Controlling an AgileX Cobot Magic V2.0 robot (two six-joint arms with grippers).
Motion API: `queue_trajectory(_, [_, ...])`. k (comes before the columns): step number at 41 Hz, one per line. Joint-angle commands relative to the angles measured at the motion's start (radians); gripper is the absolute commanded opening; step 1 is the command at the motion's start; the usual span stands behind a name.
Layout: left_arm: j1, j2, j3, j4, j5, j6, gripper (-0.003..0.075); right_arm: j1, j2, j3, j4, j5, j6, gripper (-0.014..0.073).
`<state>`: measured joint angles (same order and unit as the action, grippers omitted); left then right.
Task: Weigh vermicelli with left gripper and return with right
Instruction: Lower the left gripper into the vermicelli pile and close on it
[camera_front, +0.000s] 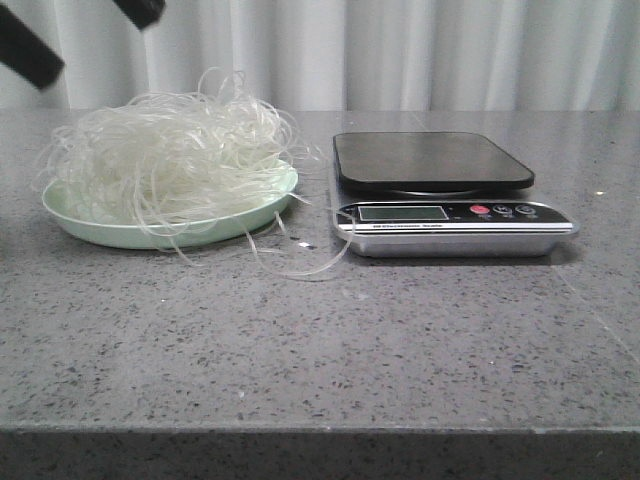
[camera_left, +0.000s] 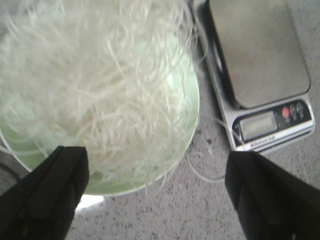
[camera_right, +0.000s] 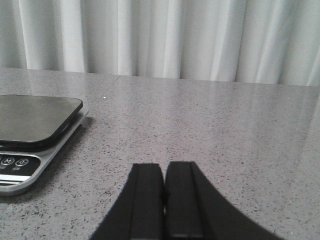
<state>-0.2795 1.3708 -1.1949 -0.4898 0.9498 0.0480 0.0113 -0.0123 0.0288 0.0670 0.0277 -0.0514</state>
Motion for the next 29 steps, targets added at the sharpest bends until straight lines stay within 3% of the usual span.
queue_trajectory(1, [-0.007, 0.006, -0.038, -0.051, 0.029, -0.048, 0.0613, -0.004, -0.014, -0.009, 0.003, -0.076, 0.000, 0.0150])
queue_trajectory(15, [-0.007, 0.080, -0.040, 0.025, 0.035, -0.178, 0.0613, -0.004, -0.014, -0.009, 0.003, -0.076, 0.000, 0.0150])
queue_trajectory(29, [-0.007, 0.124, -0.040, 0.009, -0.109, -0.185, 0.0613, -0.004, -0.014, -0.009, 0.003, -0.076, 0.000, 0.0150])
